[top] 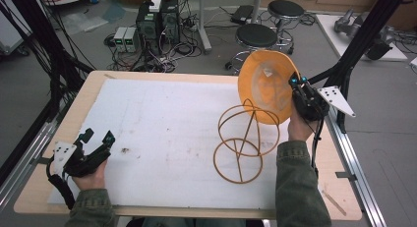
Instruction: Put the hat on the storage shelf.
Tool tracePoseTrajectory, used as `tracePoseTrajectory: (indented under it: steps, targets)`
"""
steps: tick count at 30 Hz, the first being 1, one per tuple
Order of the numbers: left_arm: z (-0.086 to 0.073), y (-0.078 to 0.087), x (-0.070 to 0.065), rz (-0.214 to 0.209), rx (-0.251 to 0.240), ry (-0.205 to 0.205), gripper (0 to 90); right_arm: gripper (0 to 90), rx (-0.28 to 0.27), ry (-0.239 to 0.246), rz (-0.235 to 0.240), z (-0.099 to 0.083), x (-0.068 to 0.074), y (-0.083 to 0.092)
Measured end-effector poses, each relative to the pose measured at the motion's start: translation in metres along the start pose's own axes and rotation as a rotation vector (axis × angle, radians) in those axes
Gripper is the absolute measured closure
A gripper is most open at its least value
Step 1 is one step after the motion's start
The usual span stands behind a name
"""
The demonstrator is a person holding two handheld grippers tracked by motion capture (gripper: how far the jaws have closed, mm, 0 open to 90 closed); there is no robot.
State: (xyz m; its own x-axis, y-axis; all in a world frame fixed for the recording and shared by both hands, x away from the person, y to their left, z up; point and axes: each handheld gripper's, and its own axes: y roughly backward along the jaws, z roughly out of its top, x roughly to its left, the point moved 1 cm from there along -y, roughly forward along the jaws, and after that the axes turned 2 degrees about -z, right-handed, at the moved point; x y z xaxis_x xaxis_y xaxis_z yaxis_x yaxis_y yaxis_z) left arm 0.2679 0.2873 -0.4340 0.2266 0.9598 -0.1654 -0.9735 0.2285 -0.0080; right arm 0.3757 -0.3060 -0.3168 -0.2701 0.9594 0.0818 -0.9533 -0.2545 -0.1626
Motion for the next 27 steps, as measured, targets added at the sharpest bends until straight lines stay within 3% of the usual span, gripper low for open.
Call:
tracePoseTrajectory:
  steps: [15,18,27]
  targets:
    - [0.0,-0.002,0.0,-0.005,-0.009,0.02,27.4,86.2,-0.054,0.037,0.075,0.025,0.021,0.01]
    - [0.001,-0.002,0.001,-0.004,-0.013,0.024,27.4,86.1,-0.069,0.021,0.118,0.032,0.023,0.014]
    - [0.002,0.001,0.002,-0.003,-0.018,0.028,27.4,86.1,-0.105,0.041,0.222,0.047,0.038,0.033]
